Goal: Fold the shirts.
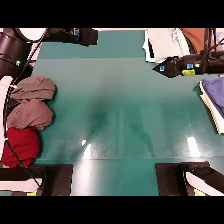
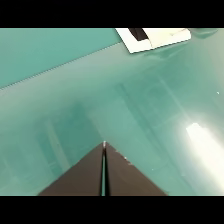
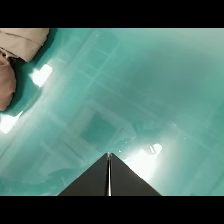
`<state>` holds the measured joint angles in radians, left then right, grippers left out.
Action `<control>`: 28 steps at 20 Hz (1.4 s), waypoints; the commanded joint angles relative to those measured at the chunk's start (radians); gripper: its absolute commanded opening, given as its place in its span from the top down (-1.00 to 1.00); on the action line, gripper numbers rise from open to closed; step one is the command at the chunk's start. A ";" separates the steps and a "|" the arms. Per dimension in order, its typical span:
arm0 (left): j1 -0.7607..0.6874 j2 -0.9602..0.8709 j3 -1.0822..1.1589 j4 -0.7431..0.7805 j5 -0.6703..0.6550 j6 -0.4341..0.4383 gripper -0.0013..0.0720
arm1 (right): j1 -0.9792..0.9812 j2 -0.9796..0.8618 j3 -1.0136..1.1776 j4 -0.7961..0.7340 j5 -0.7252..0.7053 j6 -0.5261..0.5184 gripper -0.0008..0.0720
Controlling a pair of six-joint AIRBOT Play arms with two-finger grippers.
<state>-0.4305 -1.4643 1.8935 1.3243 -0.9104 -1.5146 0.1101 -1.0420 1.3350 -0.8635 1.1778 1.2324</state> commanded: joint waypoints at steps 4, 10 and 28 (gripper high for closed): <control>0.000 0.000 0.000 0.000 0.006 0.000 0.90 | 0.006 0.001 0.000 -0.002 -0.001 0.000 0.91; 0.000 0.000 0.000 0.000 0.006 0.000 0.90 | 0.006 0.001 0.000 -0.001 0.004 0.001 0.91; 0.564 -0.168 -0.329 0.376 -0.165 -0.083 -0.59 | 0.006 0.001 -0.001 -0.001 -0.018 0.001 0.91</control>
<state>0.0647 -1.5845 1.6741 1.6882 -1.1164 -1.5940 0.1158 -1.0416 1.3346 -0.8650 1.1690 1.2331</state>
